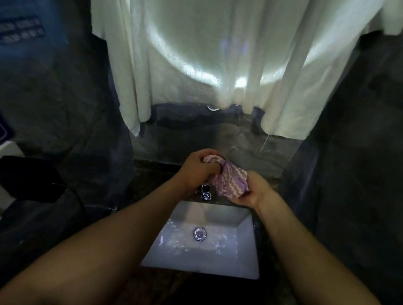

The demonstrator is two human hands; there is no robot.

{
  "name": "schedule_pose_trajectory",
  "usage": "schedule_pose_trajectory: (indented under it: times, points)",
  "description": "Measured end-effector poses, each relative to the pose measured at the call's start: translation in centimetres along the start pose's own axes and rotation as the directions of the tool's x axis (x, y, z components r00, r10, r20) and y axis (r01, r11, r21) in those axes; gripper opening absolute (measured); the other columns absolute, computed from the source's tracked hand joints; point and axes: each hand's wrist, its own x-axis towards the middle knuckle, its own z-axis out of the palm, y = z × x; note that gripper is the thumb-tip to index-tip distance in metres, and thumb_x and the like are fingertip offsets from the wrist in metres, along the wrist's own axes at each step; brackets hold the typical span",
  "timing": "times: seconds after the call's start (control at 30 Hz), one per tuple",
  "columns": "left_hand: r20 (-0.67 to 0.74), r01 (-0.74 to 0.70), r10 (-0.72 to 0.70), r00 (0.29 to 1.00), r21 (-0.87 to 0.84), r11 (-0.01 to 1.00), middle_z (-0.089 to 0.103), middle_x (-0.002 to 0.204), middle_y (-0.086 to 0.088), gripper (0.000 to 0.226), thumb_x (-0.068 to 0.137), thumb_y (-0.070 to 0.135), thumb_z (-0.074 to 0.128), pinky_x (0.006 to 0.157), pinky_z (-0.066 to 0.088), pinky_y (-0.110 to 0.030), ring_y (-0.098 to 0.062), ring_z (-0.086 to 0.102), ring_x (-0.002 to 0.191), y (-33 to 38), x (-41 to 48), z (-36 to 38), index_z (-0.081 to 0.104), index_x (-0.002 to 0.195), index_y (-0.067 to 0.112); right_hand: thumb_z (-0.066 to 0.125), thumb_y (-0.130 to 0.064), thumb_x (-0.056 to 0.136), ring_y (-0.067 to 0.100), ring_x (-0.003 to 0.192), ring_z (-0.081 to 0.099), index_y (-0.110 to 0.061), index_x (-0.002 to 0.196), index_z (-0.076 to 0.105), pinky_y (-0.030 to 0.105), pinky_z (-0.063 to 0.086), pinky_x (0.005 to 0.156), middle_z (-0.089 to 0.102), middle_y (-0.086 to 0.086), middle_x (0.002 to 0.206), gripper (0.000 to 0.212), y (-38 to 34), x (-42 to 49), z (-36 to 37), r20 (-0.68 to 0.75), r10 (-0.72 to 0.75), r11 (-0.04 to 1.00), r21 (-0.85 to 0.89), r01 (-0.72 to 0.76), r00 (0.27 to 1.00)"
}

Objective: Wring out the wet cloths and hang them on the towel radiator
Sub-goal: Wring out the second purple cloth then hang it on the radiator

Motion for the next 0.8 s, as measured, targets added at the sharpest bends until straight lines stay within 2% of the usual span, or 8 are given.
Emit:
schedule_pose_trajectory:
  times: [0.1,0.2,0.3,0.4,0.5,0.57,0.7,0.8]
  points:
    - [0.036,-0.065,0.062,0.997,0.067,0.996,0.069,0.086,-0.012,0.033,0.065,0.003,0.063,0.075,0.054,-0.036,-0.022,0.064,0.08,-0.1,0.2,-0.9,0.071,0.098,0.004,0.054,-0.022,0.077,0.026,0.096,0.063,-0.01,0.099,0.071,0.04,0.052,0.088,0.075,0.012,0.094,0.03,0.5,-0.4,0.2,0.037,0.082,0.992,-0.095,-0.078,0.996]
    - [0.091,-0.104,0.093,0.991,0.126,0.987,0.07,0.092,-0.011,0.033,0.072,-0.002,0.068,0.078,0.054,-0.035,-0.019,0.065,0.084,0.1,-0.1,-1.4,0.068,0.105,0.001,0.047,-0.027,0.084,0.038,0.113,0.059,-0.005,0.114,0.07,0.06,0.041,0.103,0.072,0.021,0.113,0.044,0.5,-0.6,-0.3,0.078,0.063,0.995,-0.082,-0.057,0.995]
    - [0.158,-0.123,0.092,0.983,0.201,0.972,0.07,0.096,-0.005,0.029,0.084,-0.003,0.071,0.08,0.055,-0.028,-0.01,0.064,0.087,0.3,0.1,-2.0,0.065,0.111,0.004,0.045,-0.04,0.09,0.042,0.121,0.057,-0.008,0.127,0.065,0.065,0.043,0.103,0.066,0.023,0.125,0.053,0.8,-0.1,-0.6,0.057,0.054,0.998,-0.025,-0.053,0.997]
    - [0.162,-0.127,0.084,0.983,0.28,0.951,0.071,0.103,-0.006,0.033,0.084,0.009,0.077,0.083,0.055,-0.03,-0.01,0.066,0.091,0.5,0.5,-2.1,0.063,0.113,0.004,0.053,-0.048,0.093,0.031,0.096,0.071,-0.012,0.105,0.077,0.048,0.059,0.086,0.074,0.016,0.108,0.045,0.8,0.0,0.6,0.028,0.016,1.0,0.003,-0.016,0.999]
    - [0.071,-0.077,0.062,0.996,0.229,0.97,0.072,0.112,-0.004,0.046,0.083,0.015,0.079,0.093,0.055,-0.028,-0.013,0.068,0.102,0.6,0.6,-1.7,0.061,0.124,0.006,0.051,-0.028,0.1,0.023,0.072,0.074,-0.005,0.083,0.077,0.031,0.062,0.064,0.075,0.012,0.085,0.039,1.5,-0.4,2.6,0.112,-0.007,1.0,0.01,0.006,0.994]
    - [-0.073,-0.041,0.056,0.996,0.198,0.979,0.075,0.1,-0.008,0.041,0.082,0.029,0.081,0.092,0.057,-0.037,-0.018,0.07,0.094,0.6,0.7,-1.3,0.067,0.112,0.005,0.043,-0.02,0.104,0.024,0.08,0.075,0.0,0.089,0.076,0.032,0.062,0.075,0.075,0.015,0.093,0.042,2.0,-0.2,3.8,0.135,-0.094,0.996,0.018,0.092,0.986]
    - [-0.253,0.057,-0.04,0.967,0.059,0.997,0.075,0.086,-0.012,0.056,0.068,0.056,0.076,0.081,0.06,-0.049,-0.026,0.074,0.085,0.1,0.7,-0.3,0.07,0.091,0.005,0.048,-0.022,0.1,0.032,0.116,0.065,0.002,0.124,0.065,0.046,0.044,0.11,0.067,0.019,0.124,0.037,2.0,1.8,3.9,-0.089,-0.355,0.934,-0.077,0.349,0.931]
    - [-0.319,0.117,-0.115,0.941,-0.013,0.993,0.073,0.08,-0.015,0.044,0.069,0.048,0.072,0.08,0.059,-0.051,-0.026,0.072,0.079,-0.7,1.2,0.4,0.071,0.08,0.005,0.061,-0.03,0.085,0.028,0.077,0.072,-0.006,0.084,0.074,0.036,0.057,0.071,0.075,0.013,0.087,0.027,2.0,2.2,3.3,-0.281,-0.562,0.768,-0.528,0.364,0.778]
